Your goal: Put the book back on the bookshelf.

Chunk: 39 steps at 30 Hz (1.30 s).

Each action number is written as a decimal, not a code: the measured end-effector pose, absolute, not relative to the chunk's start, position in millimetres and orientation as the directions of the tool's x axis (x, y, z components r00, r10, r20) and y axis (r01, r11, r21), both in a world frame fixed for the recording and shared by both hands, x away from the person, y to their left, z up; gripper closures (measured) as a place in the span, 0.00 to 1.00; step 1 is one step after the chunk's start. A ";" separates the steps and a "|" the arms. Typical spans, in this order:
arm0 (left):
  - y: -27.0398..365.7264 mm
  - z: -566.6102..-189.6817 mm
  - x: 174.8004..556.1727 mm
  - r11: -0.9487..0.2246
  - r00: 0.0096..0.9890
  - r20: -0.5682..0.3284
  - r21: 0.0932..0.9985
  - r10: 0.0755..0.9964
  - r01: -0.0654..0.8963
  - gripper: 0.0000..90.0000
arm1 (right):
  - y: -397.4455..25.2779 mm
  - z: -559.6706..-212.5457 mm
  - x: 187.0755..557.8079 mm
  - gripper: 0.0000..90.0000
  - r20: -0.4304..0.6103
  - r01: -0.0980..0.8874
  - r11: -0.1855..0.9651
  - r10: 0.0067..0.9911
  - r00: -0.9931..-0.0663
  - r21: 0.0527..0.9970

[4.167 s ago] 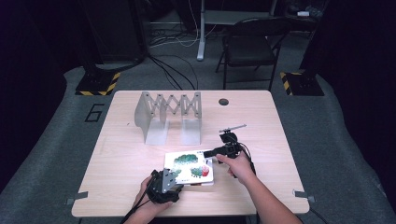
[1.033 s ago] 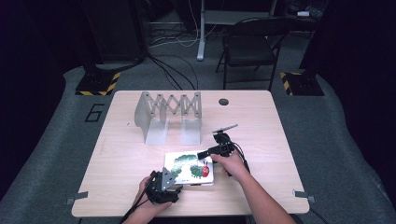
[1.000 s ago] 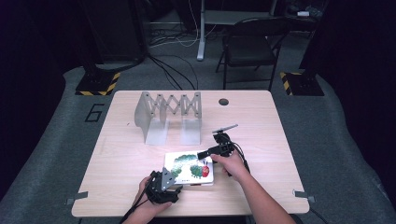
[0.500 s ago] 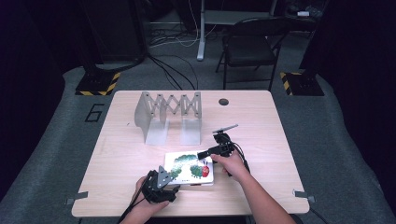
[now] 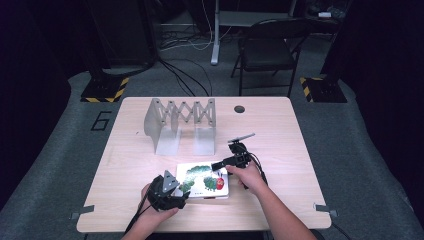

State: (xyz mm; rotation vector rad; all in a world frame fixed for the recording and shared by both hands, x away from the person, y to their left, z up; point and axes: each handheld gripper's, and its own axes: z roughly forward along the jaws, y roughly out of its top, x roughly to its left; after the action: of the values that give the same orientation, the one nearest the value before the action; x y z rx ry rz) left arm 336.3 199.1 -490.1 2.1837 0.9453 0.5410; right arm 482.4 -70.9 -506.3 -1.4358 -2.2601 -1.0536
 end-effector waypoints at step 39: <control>203.7 -512.5 365.3 -0.422 0.644 -0.052 0.715 0.763 0.557 0.07 | -70.2 -505.0 480.4 0.46 0.557 0.867 0.246 0.683 -0.473 0.434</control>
State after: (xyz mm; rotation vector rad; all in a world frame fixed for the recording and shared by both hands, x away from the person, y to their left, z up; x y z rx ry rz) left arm 365.3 203.7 -512.5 2.1397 1.0228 0.3654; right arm 480.4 -70.2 -505.0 -1.4468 -2.2657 -1.0481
